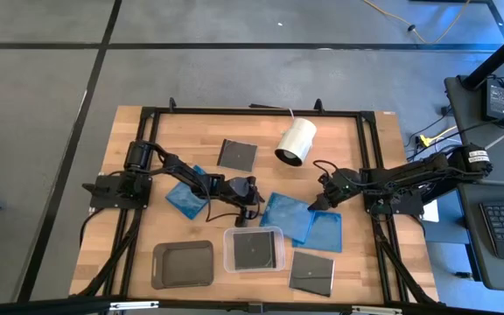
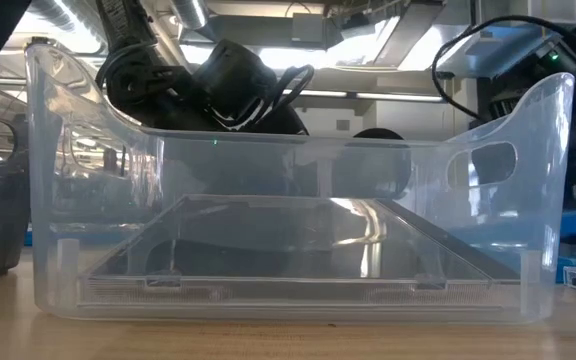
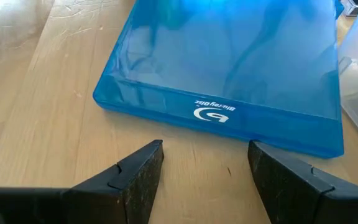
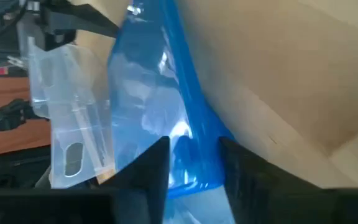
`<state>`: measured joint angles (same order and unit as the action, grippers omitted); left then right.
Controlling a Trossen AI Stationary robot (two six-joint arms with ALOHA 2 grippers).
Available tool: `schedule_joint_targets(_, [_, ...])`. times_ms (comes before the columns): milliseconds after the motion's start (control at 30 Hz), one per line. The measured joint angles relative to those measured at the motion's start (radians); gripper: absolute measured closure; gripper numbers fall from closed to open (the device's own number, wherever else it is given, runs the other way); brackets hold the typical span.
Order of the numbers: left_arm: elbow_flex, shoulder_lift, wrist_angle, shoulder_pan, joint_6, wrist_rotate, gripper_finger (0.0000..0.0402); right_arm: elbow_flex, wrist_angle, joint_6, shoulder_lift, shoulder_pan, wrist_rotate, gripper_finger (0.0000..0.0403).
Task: Pick & place jewel cases by type
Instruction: Put the middle blue CD case into the black bin
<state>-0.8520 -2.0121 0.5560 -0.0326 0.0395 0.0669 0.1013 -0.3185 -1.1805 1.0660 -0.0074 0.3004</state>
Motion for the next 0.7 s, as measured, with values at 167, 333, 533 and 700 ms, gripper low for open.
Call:
schedule_joint_targets(167, [0.000, 0.000, 0.000, 0.000, 0.005, 0.001, 0.0166, 0.000, -0.040, 0.044, 0.000, 0.000, 0.004, 0.0311])
schedule_joint_targets(333, [0.000, 0.000, 0.000, 0.001, 0.040, 0.001, 0.0166, 0.000, -0.046, 0.061, -0.001, 0.000, 0.005, 0.0330])
schedule_joint_targets(533, [0.003, 0.043, -0.060, 0.004, 0.098, -0.015, 0.0166, 0.000, -0.057, 0.098, -0.002, 0.000, 0.000, 0.0337])
schedule_joint_targets(700, [0.002, 0.141, -0.161, 0.015, 0.089, -0.043, 0.0166, 0.000, -0.074, 0.153, -0.002, 0.000, -0.030, 0.0337])
